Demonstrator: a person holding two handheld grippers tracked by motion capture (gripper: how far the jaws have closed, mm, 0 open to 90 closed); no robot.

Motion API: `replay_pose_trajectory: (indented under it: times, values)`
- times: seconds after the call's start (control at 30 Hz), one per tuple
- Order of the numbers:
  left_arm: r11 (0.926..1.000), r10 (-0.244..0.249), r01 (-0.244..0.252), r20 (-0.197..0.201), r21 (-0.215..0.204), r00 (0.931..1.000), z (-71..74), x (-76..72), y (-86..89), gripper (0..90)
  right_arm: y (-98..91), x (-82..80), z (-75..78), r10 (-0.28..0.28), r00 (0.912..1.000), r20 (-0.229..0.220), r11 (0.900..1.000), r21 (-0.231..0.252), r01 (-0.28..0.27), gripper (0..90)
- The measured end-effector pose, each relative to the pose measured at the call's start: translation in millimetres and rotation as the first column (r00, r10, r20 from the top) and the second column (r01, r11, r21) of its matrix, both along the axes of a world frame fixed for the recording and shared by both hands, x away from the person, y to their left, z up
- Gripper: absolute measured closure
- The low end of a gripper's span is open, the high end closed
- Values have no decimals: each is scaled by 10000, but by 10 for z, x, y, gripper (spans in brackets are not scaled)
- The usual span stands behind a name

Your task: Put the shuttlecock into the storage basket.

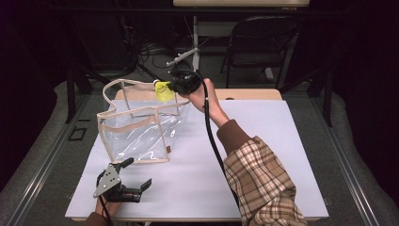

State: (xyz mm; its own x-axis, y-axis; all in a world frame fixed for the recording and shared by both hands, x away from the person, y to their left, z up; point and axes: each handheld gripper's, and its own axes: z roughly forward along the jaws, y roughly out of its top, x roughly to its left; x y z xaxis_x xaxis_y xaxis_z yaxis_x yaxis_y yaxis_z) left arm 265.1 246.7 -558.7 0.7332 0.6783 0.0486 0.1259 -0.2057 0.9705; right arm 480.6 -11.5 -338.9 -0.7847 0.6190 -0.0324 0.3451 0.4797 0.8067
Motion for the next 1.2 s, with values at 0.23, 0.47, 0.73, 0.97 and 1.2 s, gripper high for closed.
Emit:
replay_pose_trajectory:
  times: [0.23, 0.47, 0.73, 0.97, 1.2]
  values:
    - [10000, 23, -23, -4, -63, 10000, 0, 3, 10, 0, 31, -7, -28, 70, 9998, -180, 9995, -303, -75, 900]
    - [10000, 33, -33, 0, -18, 10000, 2, 10, 4, 0, 56, 26, -79, 34, 9989, -463, 9982, -602, -62, 900]
    - [10000, 15, -15, -18, -26, 10000, 3, -4, -2, 0, 130, 60, -155, -131, 9966, -813, 9964, -843, 62, 899]
    - [10000, -49, 49, -28, 19, 10000, 0, 0, -5, 0, 239, 83, -205, -195, 9955, -932, 9940, -1087, 93, 883]
    - [10000, -73, 73, -24, 29, 10000, 1, 0, -3, 0, 289, 84, -220, -279, 9964, -803, 9943, -1046, 194, 718]
